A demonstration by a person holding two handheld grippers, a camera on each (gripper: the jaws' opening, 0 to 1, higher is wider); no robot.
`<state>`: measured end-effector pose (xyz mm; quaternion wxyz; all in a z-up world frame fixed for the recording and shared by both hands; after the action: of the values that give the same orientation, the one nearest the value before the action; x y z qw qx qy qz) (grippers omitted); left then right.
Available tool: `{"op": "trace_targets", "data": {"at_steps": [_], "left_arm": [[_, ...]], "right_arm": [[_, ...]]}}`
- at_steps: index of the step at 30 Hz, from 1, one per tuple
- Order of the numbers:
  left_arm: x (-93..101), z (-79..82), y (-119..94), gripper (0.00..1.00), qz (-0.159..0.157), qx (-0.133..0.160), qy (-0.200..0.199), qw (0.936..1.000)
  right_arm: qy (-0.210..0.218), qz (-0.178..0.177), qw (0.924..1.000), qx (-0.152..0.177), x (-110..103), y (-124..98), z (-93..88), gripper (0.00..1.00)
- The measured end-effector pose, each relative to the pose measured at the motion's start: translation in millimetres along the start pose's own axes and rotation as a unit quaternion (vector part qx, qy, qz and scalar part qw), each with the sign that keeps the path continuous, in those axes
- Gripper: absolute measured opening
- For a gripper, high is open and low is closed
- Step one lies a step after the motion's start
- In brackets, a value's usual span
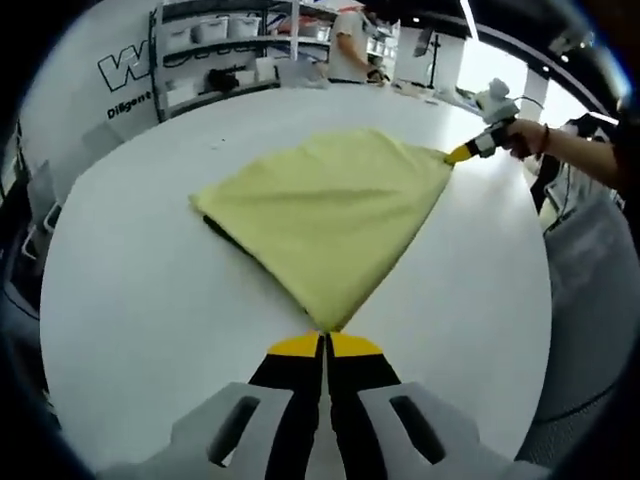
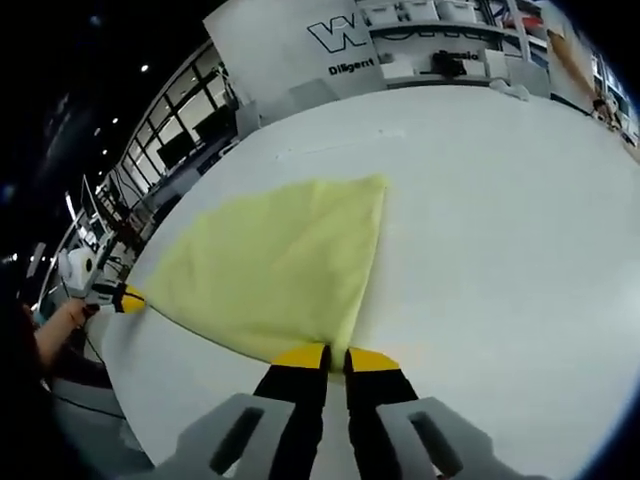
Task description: Fold the garment on the visible template until the final outline fits inside the template.
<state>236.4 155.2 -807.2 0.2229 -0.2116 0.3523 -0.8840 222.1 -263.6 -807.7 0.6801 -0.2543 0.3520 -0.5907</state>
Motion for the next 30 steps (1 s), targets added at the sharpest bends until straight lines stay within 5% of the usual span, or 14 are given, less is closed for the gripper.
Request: {"op": "trace_targets", "data": {"at_steps": [5, 11, 14, 17, 26, 30], "left_arm": [[3.6, 9.5, -9, 0.09, -0.006, 0.085, -0.101, 0.9913], [-1.3, 18.7, -16, 0.29, 0.018, 0.117, -0.143, 0.9826], [1.4, 22.1, -8, 0.32, 0.001, 0.126, -0.189, 0.9738], [-0.2, 22.6, 1, 0.34, 0.005, 0.121, -0.202, 0.9719], [0.2, 17.9, 13, 0.04, 0.011, 0.099, -0.206, 0.9734], [0.4, 15.9, 9, 0.0, 0.024, 0.096, -0.186, 0.9775]], "right_arm": [[0.0, 0.002, 1.0, 0.002, 1, -4, 0.6, 0.05], [-0.006, 0.013, 0.9998, 0.01, -3, -11, 6.0, 0.15], [-0.019, 0.008, 0.9997, 0.01, -5, -9, 6.4, 0.15], [-0.015, 0.01, 0.9998, 0.007, -5, -7, 6.3, 0.14], [-0.023, -0.005, 0.9997, 0.001, -5, -3, 4.9, 0.01], [-0.013, -0.004, 0.9999, 0.001, -4, -3, 3.2, 0.0]]}}
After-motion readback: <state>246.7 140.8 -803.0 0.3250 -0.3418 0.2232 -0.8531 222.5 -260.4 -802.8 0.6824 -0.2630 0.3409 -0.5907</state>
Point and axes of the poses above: the point that each gripper's makers call its tool centre point, and the gripper's own axes: y roughly forward along the fingers, x roughly to its right, z roughly out of its top, the point moved 7 cm from there along -y, roughly backward along the fingers, and after that the axes turned 12 degrees about -z, right-handed, at the moved point
